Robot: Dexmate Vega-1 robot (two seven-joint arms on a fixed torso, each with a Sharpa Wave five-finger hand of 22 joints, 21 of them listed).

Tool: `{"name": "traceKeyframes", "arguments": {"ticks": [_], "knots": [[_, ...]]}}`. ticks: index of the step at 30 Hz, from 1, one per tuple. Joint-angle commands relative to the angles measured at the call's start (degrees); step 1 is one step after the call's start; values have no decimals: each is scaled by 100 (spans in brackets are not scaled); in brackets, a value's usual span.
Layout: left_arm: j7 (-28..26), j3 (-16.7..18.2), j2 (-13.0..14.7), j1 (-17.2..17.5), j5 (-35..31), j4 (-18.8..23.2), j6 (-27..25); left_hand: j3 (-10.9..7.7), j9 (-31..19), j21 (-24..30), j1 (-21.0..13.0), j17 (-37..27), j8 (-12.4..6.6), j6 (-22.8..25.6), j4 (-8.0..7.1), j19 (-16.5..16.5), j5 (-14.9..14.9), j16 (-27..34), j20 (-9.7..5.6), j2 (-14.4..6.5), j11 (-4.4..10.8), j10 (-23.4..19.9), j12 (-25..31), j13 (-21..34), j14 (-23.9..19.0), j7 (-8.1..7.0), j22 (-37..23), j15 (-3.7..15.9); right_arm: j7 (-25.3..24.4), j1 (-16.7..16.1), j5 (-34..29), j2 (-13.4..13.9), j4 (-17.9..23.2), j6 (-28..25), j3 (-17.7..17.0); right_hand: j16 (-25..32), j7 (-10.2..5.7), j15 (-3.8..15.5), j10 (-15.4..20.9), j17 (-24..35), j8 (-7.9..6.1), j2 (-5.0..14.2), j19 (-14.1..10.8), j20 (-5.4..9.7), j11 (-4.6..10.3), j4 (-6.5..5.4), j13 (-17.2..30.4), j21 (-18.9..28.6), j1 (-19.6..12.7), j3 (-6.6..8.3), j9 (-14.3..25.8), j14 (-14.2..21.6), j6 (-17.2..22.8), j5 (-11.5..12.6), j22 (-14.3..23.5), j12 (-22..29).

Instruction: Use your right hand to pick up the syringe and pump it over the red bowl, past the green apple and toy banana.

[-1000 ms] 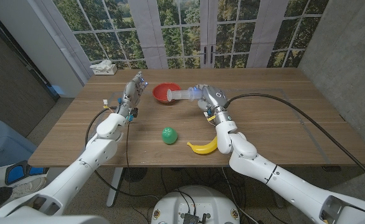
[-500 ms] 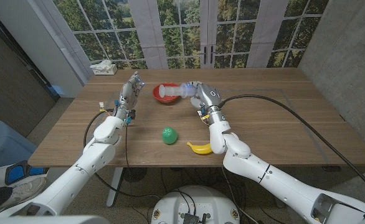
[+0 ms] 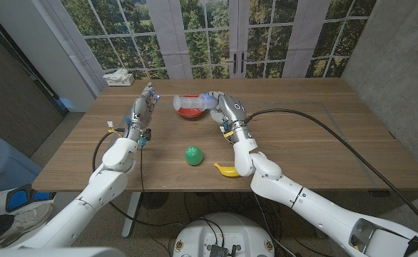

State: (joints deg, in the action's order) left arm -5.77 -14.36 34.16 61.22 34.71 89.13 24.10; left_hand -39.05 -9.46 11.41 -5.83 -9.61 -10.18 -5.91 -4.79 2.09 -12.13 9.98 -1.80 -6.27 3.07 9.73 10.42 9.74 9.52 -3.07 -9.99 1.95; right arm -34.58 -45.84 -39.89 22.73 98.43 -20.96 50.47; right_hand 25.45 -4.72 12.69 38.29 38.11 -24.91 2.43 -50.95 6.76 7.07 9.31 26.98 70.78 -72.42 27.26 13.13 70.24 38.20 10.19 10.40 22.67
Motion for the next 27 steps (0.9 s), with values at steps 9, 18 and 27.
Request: {"name": "traceKeyframes", "arguments": {"ticks": [9, 18, 27], "knots": [[-611, 330, 14, 484, -377, 410, 157, 9, -32, 14, 66, -3, -38, 29, 57, -48, -25, 26, -465, -237, 13, -23, 53, 22, 231, 1, -12, 280, -82, 387, 385, -293, -619, 838, 109, 15, 489, 10, 1882, 33, -5, 271, -10, 559, -315, -15, 401, 54, -374, 4, -2, 33, 1960, 28, 10, 316], [-821, 451, -70, 582, -516, 429, 262, 41, -32, 17, 86, -6, -54, 93, 86, -68, -14, 35, -464, -177, 23, -65, 62, 21, 182, 13, -11, 259, 79, 656, 685, -477, -1021, 1228, 164, 12, 494, 12, 1889, 42, 0, 269, -2, 560, -325, -16, 419, 69, -384, -1, -9, 34, 1972, 29, 8, 301], [-917, 536, -155, 658, -580, 428, 374, 43, -31, 27, 110, -17, -62, 143, 68, -104, -15, 48, -449, -215, -1, -120, 75, 21, 141, 38, -10, 257, 104, 841, 694, -603, -1312, 1467, 317, 3, 495, 9, 1892, 43, 11, 271, 10, 561, -313, -21, 424, 84, -391, -6, -17, 34, 1974, 30, 5, 274]]}}
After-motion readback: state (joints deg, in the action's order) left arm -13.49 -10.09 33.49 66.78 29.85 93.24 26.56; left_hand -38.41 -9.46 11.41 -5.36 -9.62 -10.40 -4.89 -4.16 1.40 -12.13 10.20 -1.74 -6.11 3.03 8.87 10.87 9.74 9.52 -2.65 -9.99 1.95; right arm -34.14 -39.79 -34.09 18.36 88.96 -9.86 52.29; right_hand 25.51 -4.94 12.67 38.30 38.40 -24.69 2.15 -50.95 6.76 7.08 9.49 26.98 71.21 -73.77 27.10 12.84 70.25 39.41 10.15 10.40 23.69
